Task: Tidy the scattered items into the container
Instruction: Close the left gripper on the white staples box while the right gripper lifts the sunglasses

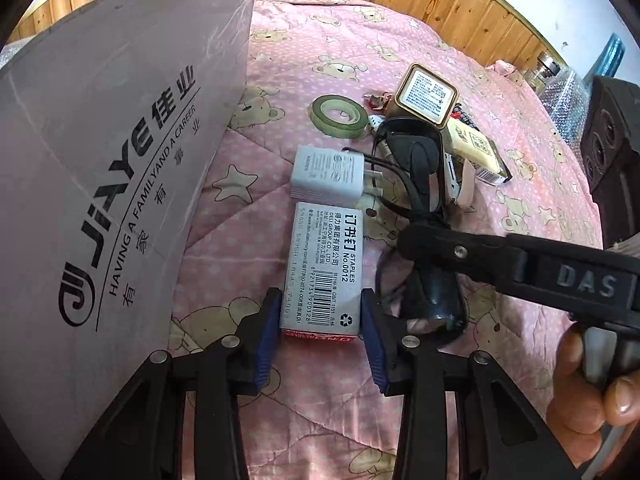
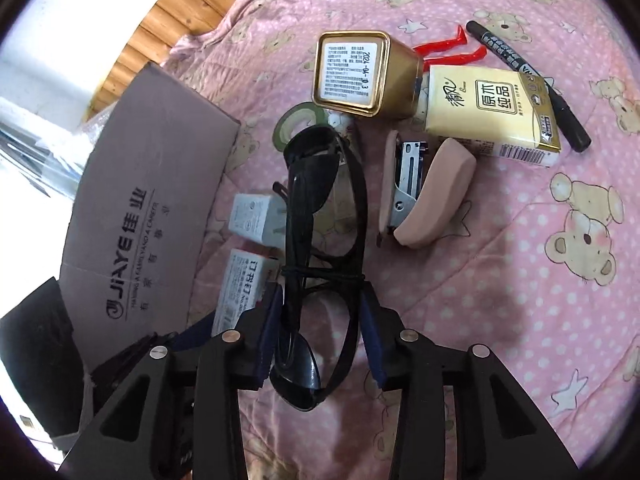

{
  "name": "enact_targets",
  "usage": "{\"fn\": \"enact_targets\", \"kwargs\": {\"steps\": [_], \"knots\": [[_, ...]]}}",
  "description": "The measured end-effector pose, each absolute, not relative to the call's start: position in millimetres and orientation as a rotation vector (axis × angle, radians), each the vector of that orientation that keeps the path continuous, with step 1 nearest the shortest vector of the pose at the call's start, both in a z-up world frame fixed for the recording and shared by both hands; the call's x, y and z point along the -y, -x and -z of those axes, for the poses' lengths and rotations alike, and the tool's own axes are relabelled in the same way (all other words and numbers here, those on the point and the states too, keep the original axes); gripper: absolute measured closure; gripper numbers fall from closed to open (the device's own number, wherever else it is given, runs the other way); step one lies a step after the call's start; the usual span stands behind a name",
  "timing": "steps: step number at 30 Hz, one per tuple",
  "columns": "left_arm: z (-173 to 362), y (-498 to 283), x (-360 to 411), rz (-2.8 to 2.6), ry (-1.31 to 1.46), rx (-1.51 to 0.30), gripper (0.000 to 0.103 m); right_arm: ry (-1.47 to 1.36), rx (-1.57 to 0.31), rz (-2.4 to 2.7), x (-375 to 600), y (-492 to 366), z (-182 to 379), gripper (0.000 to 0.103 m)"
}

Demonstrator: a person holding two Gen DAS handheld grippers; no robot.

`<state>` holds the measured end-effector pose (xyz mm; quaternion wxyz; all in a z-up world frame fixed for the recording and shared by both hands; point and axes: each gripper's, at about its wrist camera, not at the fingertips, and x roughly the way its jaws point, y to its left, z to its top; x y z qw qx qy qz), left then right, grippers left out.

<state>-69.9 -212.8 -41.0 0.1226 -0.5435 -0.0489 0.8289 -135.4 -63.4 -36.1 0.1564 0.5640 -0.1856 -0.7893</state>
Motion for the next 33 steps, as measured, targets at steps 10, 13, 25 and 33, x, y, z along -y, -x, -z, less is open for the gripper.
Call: {"fn": "enact_targets", "kwargs": {"steps": [10,13,25,33], "knots": [[46.2,76.7,193.6,-2.399,1.608,0.181,0.055,-1.684,0.296,2.328,57.3,119.6,30.4,0.059],[47.8,76.5,187.2,-2.395,1.607,0.138,0.048,-1.677,0.295,2.34,64.0,119.5,35.8,0.046],[41.8,63.9,198.4,-2.345,1.631,0.223,0.061,-1.705,0.363,2.339,37.3,110.8,21.9,0.053],[51.3,82.1,178.0,-2.382,1.635,0.141,0.054,-1.712,0.295,2.363,39.3,98.7,32.5,0.067]]}}
